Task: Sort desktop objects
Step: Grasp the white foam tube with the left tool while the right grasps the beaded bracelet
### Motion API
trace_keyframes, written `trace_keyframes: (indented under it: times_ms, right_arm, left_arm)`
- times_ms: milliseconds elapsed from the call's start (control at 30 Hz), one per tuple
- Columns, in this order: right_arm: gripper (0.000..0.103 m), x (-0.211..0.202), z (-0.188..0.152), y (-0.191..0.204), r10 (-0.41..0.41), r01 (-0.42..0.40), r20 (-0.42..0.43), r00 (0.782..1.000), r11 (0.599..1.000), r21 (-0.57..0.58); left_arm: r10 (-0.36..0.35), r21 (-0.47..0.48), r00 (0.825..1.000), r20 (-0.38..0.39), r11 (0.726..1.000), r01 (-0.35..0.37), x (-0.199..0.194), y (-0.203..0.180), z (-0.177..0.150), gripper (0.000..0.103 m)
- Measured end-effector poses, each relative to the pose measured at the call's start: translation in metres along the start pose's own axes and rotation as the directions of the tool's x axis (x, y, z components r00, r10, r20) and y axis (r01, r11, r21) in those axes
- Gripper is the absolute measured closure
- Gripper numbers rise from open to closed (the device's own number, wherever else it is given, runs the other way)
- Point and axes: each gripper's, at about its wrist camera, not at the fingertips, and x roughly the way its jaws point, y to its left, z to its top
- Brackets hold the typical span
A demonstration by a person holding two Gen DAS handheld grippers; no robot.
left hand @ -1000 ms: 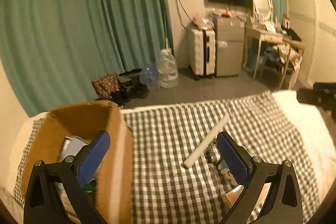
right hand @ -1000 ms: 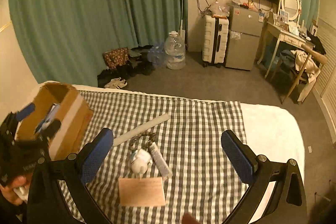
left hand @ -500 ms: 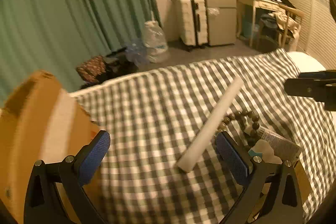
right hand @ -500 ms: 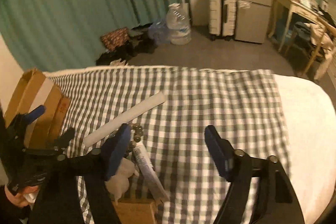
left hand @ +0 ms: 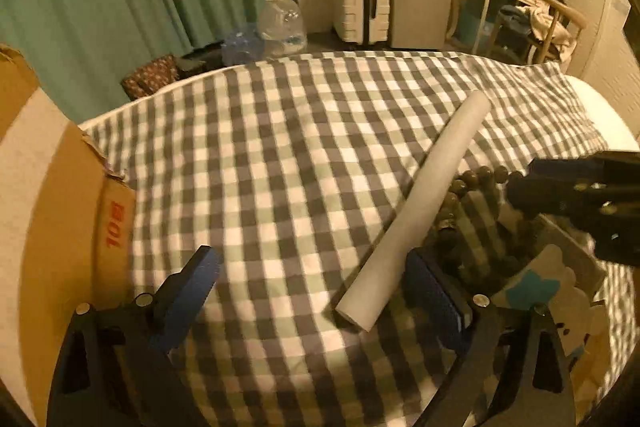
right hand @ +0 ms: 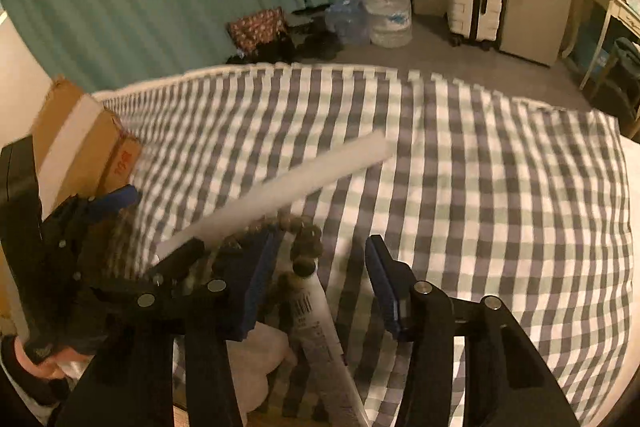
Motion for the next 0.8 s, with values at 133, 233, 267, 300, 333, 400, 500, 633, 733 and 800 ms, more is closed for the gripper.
trace_keyframes:
  times_ms: [133,233,267,300,333,400,500,633,733,800]
  right_arm:
    - [0.079,0.004,-0.005,0.004,0.001,-0.001,-0.016,1.0,1.0,-0.017]
    - [0.085,0.006,-0.007,0.013,-0.006,0.004,-0.024,1.0,0.998,-0.056]
    - [0.085,0.007,-0.008,0.016,-0.013,0.011,-0.024,1.0,0.997,-0.07]
    - [0.085,0.007,-0.008,0.018,-0.017,0.015,-0.023,1.0,0.997,-0.075]
    - [0.086,0.005,-0.009,0.018,-0.022,0.021,-0.018,1.0,0.997,-0.073]
    - [0.089,0.0,-0.008,0.014,-0.03,0.03,0.004,1.0,0.998,-0.055]
    - [0.092,-0.014,-0.006,-0.003,-0.034,0.033,0.044,0.998,0.999,0.015]
    - [0.092,-0.035,-0.004,-0.021,-0.034,0.028,0.094,0.995,0.997,0.067]
    - [0.092,-0.048,-0.001,-0.025,-0.048,0.038,0.131,0.99,0.996,0.076]
    - [0.092,-0.055,0.0,-0.03,-0.05,0.039,0.149,0.988,0.996,0.077]
  left_arm:
    - [-0.052,0.04,0.999,-0.008,0.998,0.052,-0.005,-0.012,-0.006,0.049]
    - [-0.115,0.043,0.993,-0.023,0.992,0.116,-0.008,-0.018,-0.007,0.077]
    - [-0.122,0.051,0.992,-0.027,0.991,0.123,-0.009,-0.019,-0.007,0.081]
    - [-0.131,0.057,0.991,-0.029,0.989,0.133,-0.01,-0.021,-0.007,0.089]
    - [-0.15,0.056,0.988,-0.031,0.987,0.151,-0.011,-0.022,-0.006,0.094]
    - [-0.163,0.041,0.986,-0.028,0.986,0.164,-0.012,-0.022,-0.004,0.095]
    - [-0.187,0.012,0.982,-0.021,0.982,0.187,-0.014,-0.016,0.002,0.095]
    - [-0.19,0.027,0.981,0.034,0.982,0.189,-0.027,-0.017,0.013,0.095]
    - [-0.181,0.035,0.981,0.07,0.983,0.178,-0.037,-0.018,0.017,0.095]
    - [-0.169,0.041,0.982,0.086,0.985,0.166,-0.043,-0.02,0.019,0.095]
